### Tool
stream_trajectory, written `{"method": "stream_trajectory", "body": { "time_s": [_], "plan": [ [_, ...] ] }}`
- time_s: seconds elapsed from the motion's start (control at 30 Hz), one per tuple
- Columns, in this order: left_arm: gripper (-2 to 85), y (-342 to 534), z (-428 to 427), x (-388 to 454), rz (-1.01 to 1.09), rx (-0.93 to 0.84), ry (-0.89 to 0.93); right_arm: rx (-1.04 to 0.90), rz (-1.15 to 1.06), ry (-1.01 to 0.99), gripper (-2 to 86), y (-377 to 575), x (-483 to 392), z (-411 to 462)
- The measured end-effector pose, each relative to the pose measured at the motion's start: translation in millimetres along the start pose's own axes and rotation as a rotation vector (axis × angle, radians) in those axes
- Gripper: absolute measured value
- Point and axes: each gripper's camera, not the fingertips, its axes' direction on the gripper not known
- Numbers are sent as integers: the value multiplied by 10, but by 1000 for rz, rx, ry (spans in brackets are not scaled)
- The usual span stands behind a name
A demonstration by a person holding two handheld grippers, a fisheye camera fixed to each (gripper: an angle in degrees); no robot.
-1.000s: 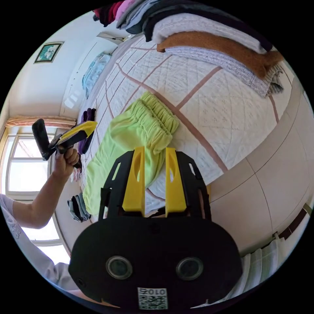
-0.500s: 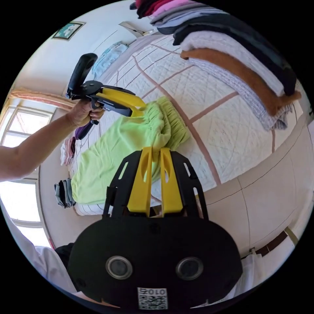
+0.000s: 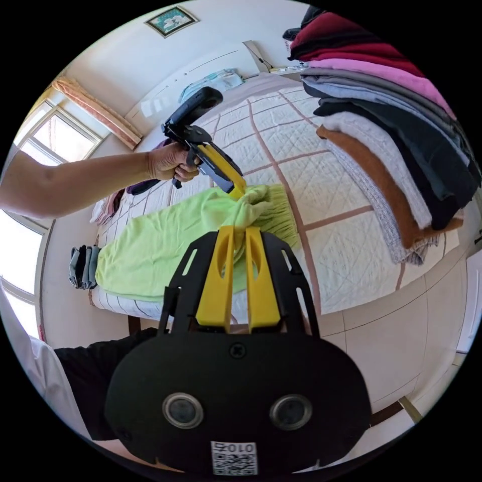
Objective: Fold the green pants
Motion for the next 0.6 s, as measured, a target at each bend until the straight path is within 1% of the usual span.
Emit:
{"method": "stream_trajectory", "body": {
  "time_s": [0.07,0.13,0.2,0.27,0.37,0.4,0.5,0.6],
  "plan": [
    [20,52,-381,158,-7,122,-86,21,-18,29,55,-35,30,-31],
    [15,2,-517,227,-18,133,-135,-24,44,9,55,-87,187,76],
    [12,-180,-387,204,-33,30,-220,-106,142,-30,54,-128,461,396],
    [12,-499,-80,74,-42,-101,-301,-159,199,-41,52,-143,632,626],
    [15,-821,106,-111,-65,-183,-274,-157,290,-158,49,-141,851,692],
    [17,-852,79,-134,-66,-176,-262,-155,275,-149,49,-138,842,693],
    [27,-848,-184,-201,-127,-78,-212,-142,265,-136,53,-159,805,762],
    [38,-732,-504,-70,-195,17,-244,-99,312,-191,73,-164,809,760]
  ]
}}
